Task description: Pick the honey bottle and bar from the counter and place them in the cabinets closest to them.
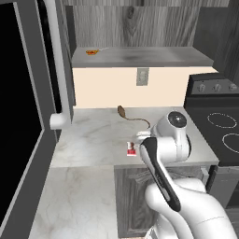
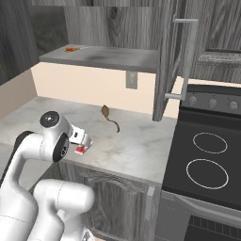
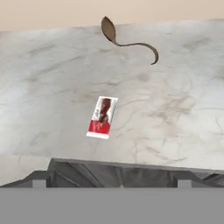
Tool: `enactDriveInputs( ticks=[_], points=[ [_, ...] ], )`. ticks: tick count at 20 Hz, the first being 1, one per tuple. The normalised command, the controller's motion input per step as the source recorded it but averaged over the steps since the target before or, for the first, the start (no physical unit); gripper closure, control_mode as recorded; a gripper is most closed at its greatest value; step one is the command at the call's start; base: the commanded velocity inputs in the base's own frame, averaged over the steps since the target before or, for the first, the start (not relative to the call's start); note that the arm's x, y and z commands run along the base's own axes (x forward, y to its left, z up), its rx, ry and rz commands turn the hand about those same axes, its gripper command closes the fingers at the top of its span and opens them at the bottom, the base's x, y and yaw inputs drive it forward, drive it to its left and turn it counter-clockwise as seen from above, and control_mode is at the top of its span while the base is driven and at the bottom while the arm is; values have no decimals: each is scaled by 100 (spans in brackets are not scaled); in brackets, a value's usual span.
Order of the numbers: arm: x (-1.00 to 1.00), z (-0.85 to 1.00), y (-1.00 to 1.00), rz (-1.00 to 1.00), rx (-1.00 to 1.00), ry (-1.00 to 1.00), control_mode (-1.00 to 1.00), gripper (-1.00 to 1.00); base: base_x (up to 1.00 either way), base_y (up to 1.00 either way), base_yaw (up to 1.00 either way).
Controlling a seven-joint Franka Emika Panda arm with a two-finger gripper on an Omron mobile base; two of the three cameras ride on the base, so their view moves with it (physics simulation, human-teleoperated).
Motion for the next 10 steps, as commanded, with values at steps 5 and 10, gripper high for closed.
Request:
enactDriveInputs(
  ticks=[5, 10],
  points=[
    [49, -36, 16, -4, 3, 6, -100, -100, 0, 0, 0],
    [50, -34, 8, -1, 2, 11, -100, -100, 0, 0, 0]
  ],
)
